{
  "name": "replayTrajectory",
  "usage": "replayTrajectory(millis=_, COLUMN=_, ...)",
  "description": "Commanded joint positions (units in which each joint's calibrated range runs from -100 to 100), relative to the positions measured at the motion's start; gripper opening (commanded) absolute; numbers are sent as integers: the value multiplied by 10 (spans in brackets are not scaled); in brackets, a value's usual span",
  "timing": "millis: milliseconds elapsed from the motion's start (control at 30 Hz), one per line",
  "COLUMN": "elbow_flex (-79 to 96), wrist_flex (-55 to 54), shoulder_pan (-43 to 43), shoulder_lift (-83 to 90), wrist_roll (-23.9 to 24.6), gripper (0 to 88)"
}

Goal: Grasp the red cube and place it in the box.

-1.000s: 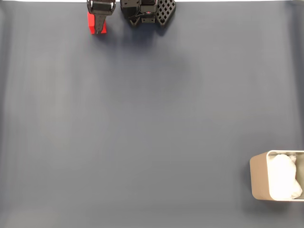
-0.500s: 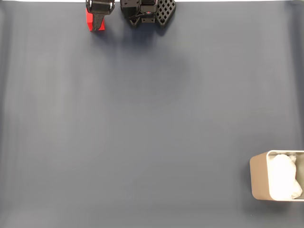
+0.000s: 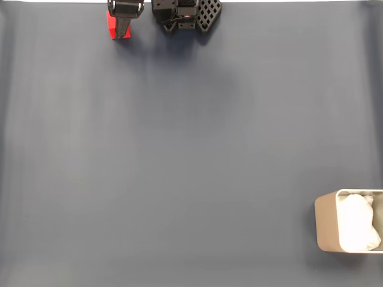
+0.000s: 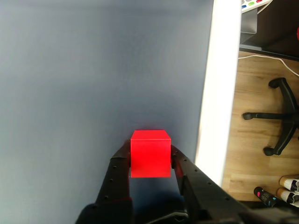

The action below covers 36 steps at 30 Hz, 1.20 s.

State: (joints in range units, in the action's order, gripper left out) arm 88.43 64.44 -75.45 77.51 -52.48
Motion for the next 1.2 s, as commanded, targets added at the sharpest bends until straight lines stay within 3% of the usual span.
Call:
replayTrajectory(millis=0, elbow_flex=-16, wrist_flex=-17, shoulder_pan=4, shoulder_lift=-13, wrist_roll=-2, gripper=115)
replayTrajectory(millis=467, elbow_flex=-174, wrist_flex=-30, shoulder_pan=102, shoulder_lift=-118, wrist_roll=14, gripper=108)
replayTrajectory(millis=700, elbow_flex=-357, wrist_flex=-21, shoulder_pan=196, shoulder_lift=-236, wrist_roll=21, gripper=108)
replayTrajectory(millis=1167, elbow_flex=-495, wrist_flex=-24, shoulder_pan=357, shoulder_lift=-310, wrist_roll=6, gripper=102)
